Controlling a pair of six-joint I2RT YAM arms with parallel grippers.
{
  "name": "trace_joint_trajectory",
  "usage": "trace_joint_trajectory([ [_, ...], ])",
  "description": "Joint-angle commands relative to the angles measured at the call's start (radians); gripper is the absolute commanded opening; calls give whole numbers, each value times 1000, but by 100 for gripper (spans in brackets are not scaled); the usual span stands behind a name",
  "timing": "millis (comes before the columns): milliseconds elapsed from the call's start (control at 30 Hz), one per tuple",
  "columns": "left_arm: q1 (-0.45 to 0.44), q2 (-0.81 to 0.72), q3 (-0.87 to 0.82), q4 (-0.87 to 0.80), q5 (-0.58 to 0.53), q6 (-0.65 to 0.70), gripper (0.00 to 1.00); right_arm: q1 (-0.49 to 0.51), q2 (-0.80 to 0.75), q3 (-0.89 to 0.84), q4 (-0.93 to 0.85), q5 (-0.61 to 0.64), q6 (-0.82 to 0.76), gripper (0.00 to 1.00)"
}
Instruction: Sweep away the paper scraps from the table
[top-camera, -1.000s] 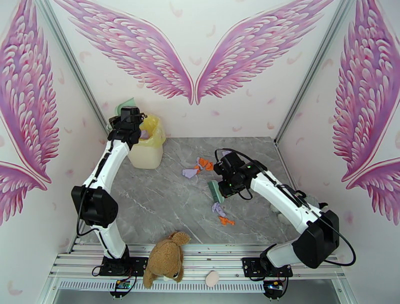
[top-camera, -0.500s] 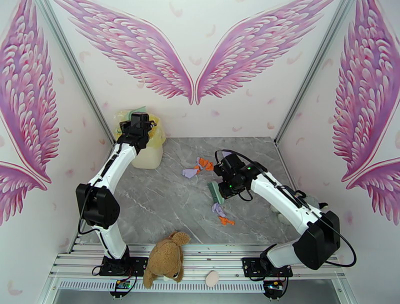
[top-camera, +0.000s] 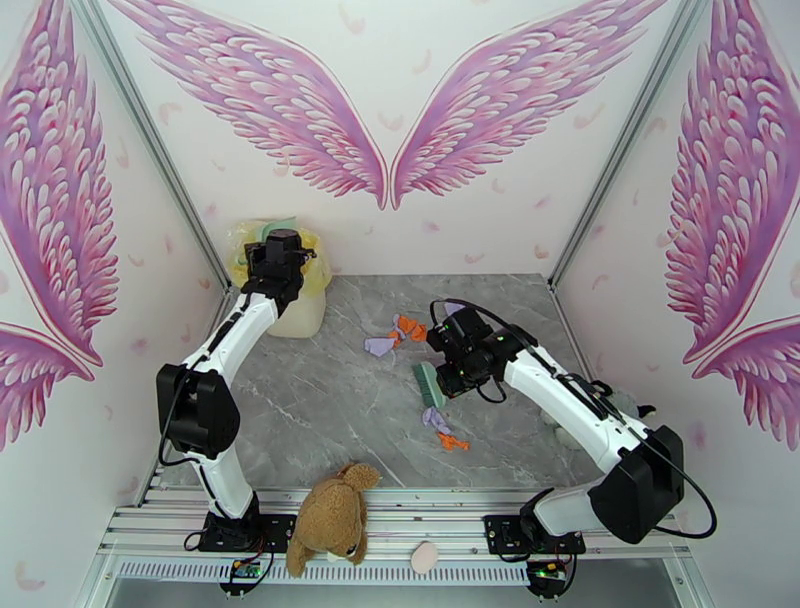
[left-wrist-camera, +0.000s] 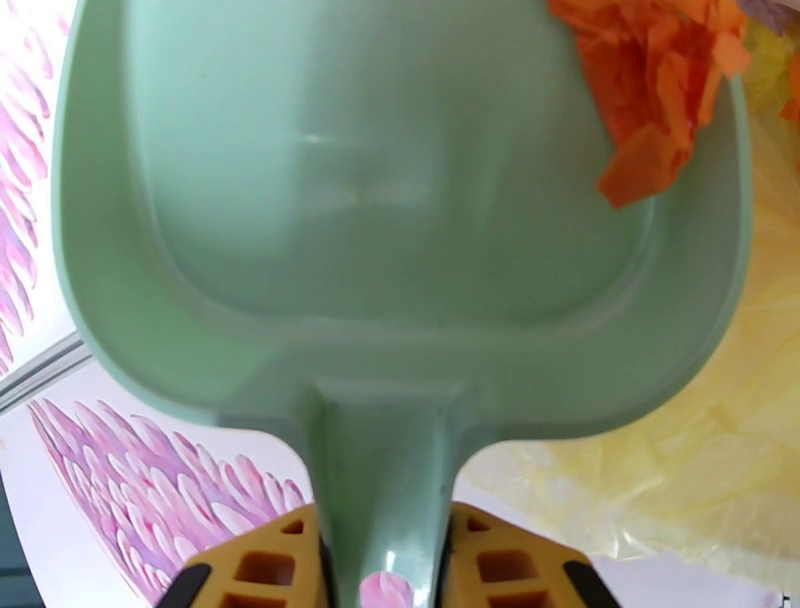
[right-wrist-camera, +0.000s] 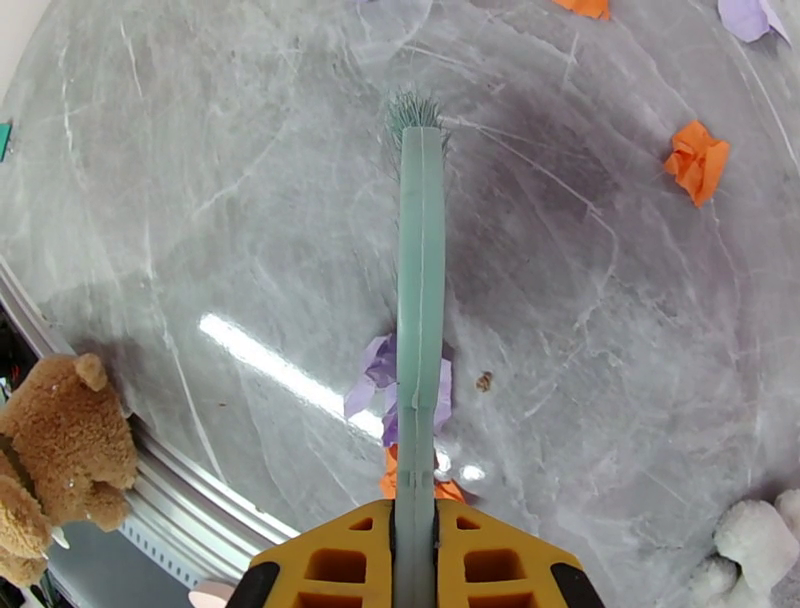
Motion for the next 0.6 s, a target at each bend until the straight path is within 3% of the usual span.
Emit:
trace_joint_trajectory([
  [0, -19, -62, -13, 74, -10, 57, 0, -2, -34, -19, 35, -20, -2, 0],
  [267, -45, -77, -61, 297, -33, 215, 0, -2, -65, -45, 44, -27, 1, 0],
  [567, -25, -91, -86, 322, -37, 211, 0, -3, -64, -37, 42, -30, 2, 0],
])
